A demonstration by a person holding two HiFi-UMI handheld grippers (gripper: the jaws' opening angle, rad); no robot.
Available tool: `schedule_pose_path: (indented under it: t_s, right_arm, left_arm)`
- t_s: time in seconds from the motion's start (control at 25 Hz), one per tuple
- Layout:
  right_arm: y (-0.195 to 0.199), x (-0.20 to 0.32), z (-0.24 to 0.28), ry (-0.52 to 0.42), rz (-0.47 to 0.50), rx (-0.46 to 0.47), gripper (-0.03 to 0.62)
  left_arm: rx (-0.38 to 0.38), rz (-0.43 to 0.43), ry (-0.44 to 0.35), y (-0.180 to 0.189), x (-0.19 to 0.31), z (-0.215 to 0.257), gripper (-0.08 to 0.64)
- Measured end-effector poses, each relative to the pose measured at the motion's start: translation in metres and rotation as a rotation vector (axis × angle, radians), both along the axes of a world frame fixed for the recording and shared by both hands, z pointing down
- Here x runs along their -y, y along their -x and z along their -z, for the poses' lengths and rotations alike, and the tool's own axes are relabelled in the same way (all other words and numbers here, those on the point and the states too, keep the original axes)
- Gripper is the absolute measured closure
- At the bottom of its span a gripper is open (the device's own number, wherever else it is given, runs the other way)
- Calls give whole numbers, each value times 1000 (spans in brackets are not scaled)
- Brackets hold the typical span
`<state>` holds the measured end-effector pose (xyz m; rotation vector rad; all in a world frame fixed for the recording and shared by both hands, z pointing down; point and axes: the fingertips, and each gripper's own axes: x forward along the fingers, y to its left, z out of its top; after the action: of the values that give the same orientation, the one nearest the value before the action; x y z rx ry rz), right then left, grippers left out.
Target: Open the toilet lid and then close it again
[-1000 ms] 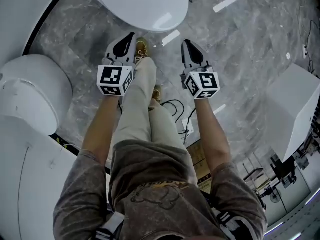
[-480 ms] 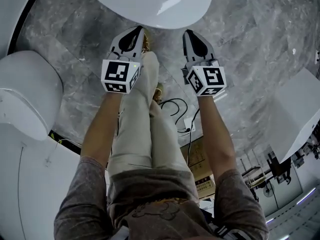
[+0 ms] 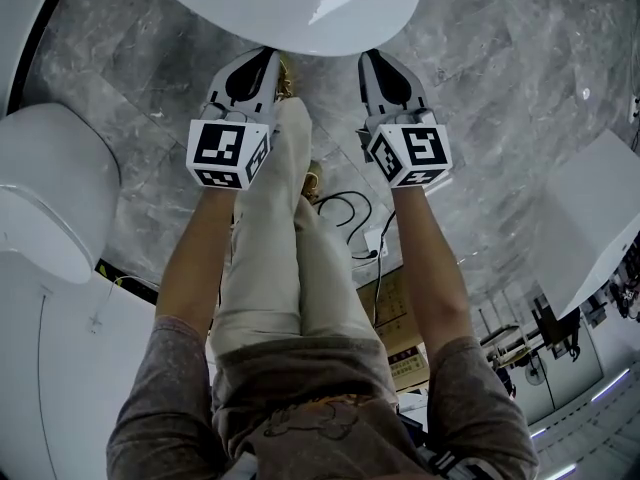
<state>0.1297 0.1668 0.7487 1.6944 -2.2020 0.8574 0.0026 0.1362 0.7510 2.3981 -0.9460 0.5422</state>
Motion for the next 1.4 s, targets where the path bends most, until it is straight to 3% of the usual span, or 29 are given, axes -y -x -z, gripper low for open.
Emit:
schedule_pose_path:
  t_s: [0.36, 0.76, 1.16, 1.4]
  right_arm:
    - [1, 5, 45, -24, 7, -2, 565]
    - [14, 44, 186, -88, 39, -18, 565]
    - [64, 163, 341, -124, 126, -56, 565]
    - [91, 234, 390, -147, 159, -88, 565]
  left_arm:
    - [-34, 15, -3, 1, 5, 37, 551]
    - [-109, 91, -8, 12, 37, 152, 551]
    - [-150, 188, 14, 51, 137, 275, 551]
    - [-178, 231, -5, 70, 194, 319, 551]
